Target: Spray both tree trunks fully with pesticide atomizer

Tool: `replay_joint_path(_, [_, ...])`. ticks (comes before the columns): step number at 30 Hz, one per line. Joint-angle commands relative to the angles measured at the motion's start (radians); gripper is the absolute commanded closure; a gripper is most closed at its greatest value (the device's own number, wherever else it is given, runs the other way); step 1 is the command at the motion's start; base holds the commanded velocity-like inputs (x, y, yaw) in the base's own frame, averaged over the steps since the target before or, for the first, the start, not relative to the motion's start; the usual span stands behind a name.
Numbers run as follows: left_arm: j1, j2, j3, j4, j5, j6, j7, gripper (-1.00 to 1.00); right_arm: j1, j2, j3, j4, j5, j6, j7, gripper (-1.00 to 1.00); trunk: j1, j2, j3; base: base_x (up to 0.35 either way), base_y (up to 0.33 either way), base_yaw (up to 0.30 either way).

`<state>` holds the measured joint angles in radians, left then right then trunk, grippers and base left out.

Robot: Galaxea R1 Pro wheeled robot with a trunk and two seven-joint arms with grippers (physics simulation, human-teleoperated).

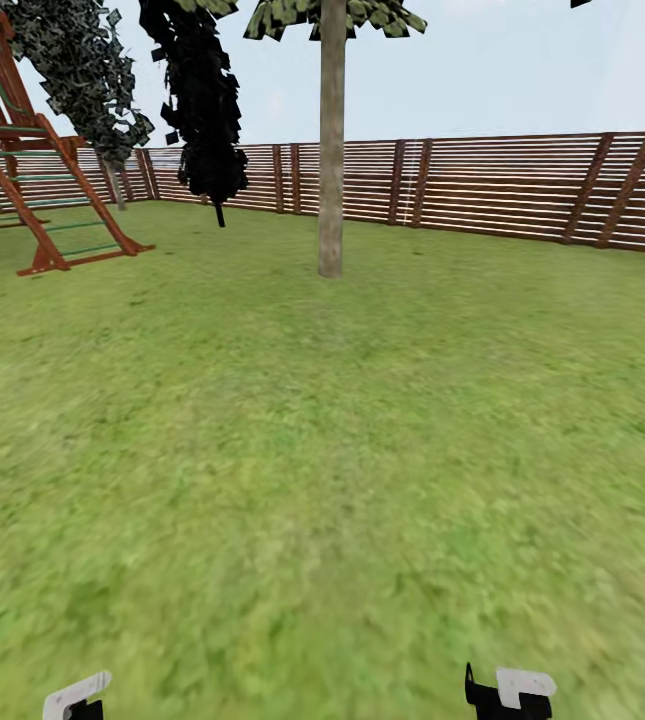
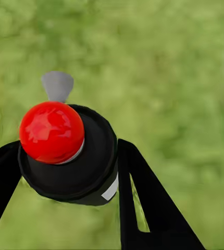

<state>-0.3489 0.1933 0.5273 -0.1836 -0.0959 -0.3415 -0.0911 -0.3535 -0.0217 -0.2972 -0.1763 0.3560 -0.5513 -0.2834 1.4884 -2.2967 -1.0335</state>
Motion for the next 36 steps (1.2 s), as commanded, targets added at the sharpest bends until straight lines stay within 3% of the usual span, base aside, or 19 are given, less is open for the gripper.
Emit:
replay_joint_path(1, [-0.001,0.0,0.009,0.001,-0.01,-0.004,-0.004,1.0,-0.001,0.0,-0.005,0.001,0.011,-0.002,-0.005,-1.0,0.0,0.0,-0.001,0.34,0.0,0.0])
replay_joint_path(36, [-0.001,0.0,0.009,0.001,-0.01,-0.004,-0.004,1.0,-0.001,0.001,-0.005,0.001,0.011,-0.002,-0.005,-1.0,0.0,0.0,-0.001,0.34,0.0,0.0])
